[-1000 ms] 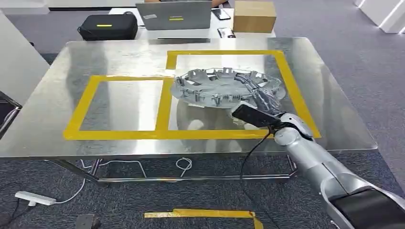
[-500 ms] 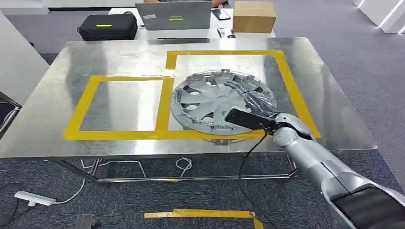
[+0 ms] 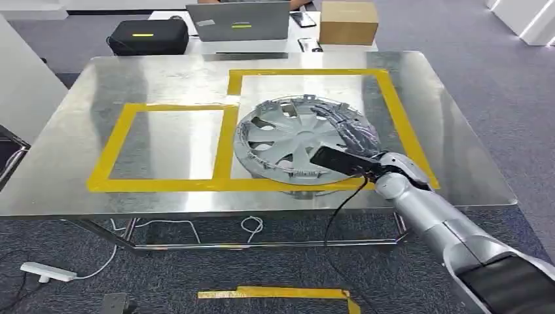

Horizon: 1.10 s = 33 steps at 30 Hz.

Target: Take the parts from the cabinet and place them on the table.

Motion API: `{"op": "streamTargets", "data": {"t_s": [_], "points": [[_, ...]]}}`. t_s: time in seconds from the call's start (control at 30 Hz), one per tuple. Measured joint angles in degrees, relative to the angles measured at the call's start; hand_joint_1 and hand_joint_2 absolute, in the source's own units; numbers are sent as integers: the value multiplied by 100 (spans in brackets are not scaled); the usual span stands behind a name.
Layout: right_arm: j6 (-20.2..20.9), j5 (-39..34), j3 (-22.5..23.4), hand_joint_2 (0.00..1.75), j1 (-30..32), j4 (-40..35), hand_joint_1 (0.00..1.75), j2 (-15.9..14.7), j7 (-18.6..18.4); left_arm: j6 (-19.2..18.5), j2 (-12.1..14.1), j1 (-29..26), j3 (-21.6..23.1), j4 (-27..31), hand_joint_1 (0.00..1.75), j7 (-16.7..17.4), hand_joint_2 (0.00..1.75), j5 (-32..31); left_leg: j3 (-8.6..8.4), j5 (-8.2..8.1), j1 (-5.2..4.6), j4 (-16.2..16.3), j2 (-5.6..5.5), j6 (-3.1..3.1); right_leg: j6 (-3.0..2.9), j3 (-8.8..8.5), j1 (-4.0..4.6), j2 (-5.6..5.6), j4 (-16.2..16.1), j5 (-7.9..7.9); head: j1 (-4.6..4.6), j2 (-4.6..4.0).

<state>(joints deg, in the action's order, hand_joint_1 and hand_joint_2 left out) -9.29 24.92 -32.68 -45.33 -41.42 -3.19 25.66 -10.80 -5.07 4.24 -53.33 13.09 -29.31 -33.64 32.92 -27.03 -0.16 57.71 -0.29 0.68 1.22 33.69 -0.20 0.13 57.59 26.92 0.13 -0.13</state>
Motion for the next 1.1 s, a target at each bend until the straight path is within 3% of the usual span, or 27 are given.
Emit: {"op": "streamTargets", "data": {"t_s": [0.17,0.3,0.6,0.73,1.1], "points": [[53,148,-9,175,-83,-197,0,-109,-4,-2,0,15,0,0,0,-2,0,44,-1,0,0,1,1,0,1,0,0,4,0,-1,2,0],[-297,317,-26,175,-286,-471,0,-348,9,-37,0,19,0,0,0,-35,0,79,0,0,-3,5,1,0,2,0,-4,3,0,-3,0,0],[-65,388,124,175,-1314,-1235,0,-1300,-81,-61,6,28,-11,0,0,-103,0,223,3,-1,-8,12,-1,3,6,-1,-9,-3,0,-5,0,0],[-155,748,149,175,-1758,-1478,0,-1712,-241,-57,26,16,-24,0,0,-138,0,302,4,-1,-11,14,-2,3,9,-1,-12,-4,0,-6,-2,0],[-74,1141,155,175,-3076,-1526,0,-2632,-597,-61,68,-66,-168,0,0,-227,0,470,5,-2,-13,14,-2,4,10,-1,-14,-4,-1,-7,0,0]]}}
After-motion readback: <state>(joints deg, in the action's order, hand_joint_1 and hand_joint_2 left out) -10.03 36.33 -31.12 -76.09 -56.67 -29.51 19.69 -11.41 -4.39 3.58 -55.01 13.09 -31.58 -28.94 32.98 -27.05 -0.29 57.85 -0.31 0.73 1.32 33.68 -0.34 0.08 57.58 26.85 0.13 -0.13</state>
